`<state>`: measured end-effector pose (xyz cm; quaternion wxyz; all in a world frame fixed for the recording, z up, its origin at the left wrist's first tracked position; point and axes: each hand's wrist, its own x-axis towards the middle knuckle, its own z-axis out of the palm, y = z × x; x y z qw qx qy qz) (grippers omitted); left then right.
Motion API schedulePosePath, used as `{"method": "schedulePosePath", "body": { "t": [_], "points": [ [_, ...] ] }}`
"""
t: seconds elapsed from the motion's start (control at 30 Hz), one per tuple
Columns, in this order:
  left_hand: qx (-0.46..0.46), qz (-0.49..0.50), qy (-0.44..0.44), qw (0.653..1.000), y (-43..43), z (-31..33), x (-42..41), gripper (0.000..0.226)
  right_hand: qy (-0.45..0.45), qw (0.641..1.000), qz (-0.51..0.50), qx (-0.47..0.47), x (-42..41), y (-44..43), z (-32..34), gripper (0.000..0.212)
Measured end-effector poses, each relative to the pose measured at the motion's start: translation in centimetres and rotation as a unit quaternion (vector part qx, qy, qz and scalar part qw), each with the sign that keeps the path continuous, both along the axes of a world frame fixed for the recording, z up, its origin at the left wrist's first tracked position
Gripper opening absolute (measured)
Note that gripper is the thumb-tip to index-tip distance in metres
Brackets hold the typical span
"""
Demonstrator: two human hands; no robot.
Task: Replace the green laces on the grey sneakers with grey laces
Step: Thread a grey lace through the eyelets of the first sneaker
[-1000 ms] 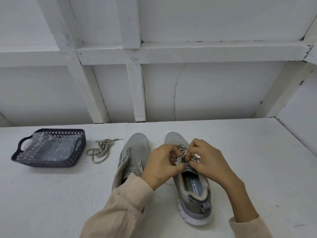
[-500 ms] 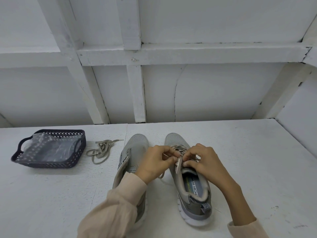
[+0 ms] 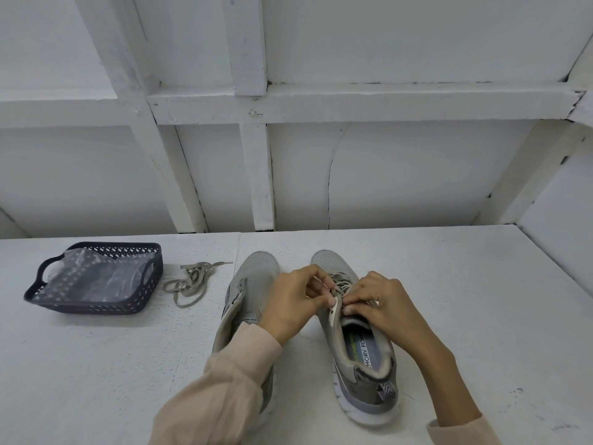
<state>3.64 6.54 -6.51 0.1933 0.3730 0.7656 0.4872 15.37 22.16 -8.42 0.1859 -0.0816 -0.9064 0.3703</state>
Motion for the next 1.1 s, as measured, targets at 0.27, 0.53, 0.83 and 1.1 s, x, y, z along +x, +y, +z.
{"method": "schedulePosePath", "body": {
  "t": [0.27, 0.53, 0.83, 1.1],
  "points": [
    [-0.013, -0.061, 0.074, 0.995, -0.1, -1.1, 0.2, 0.022, 0.051, 0.997, -0.038, -0.043, -0.1, -0.8, -0.4, 0.008],
    [-0.041, -0.037, 0.128, 0.990, 0.2, -0.7, 0.5, 0.045, 0.082, 0.992, -0.073, -0.062, 0.1, -1.0, -0.7, 0.021],
    [-0.096, -0.042, 0.178, 0.978, -0.1, -0.4, 0.5, 0.052, 0.112, 0.973, -0.098, -0.177, -0.1, -0.3, 1.7, 0.028],
    [-0.107, -0.046, 0.179, 0.977, -0.1, -0.5, 0.6, 0.052, 0.179, 0.911, -0.045, -0.369, -1.6, -0.7, 7.2, 0.015]
  ]
}}
